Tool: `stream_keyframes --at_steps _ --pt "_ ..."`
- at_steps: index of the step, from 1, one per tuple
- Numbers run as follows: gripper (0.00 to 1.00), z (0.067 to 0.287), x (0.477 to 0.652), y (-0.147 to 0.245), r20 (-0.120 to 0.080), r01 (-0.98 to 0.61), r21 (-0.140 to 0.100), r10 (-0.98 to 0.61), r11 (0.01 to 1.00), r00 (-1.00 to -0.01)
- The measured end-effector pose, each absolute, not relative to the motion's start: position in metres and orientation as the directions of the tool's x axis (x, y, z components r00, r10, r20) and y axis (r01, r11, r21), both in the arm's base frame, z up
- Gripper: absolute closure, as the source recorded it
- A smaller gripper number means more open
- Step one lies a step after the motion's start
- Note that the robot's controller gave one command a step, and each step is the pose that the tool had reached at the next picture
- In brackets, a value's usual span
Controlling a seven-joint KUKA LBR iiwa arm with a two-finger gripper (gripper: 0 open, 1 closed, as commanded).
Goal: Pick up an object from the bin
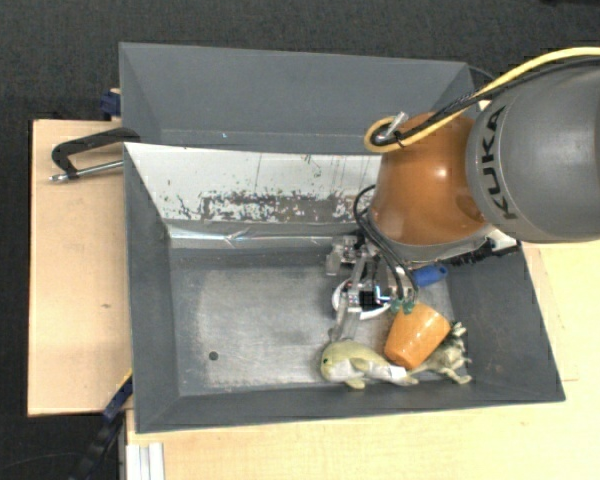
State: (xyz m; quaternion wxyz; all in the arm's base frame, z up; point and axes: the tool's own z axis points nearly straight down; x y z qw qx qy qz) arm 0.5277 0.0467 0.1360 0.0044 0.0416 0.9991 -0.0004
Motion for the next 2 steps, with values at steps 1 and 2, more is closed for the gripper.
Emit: stream_keyframes --at_steps 1,2 --pt "0.00 0.164 0.503 0.043 -0.003 0.096 0.001 0.096 0.995 -0.995" --pt "0.00 0.070 0.495 0.044 0.002 -0.740 0.004 -0.740 0.672 -0.672"
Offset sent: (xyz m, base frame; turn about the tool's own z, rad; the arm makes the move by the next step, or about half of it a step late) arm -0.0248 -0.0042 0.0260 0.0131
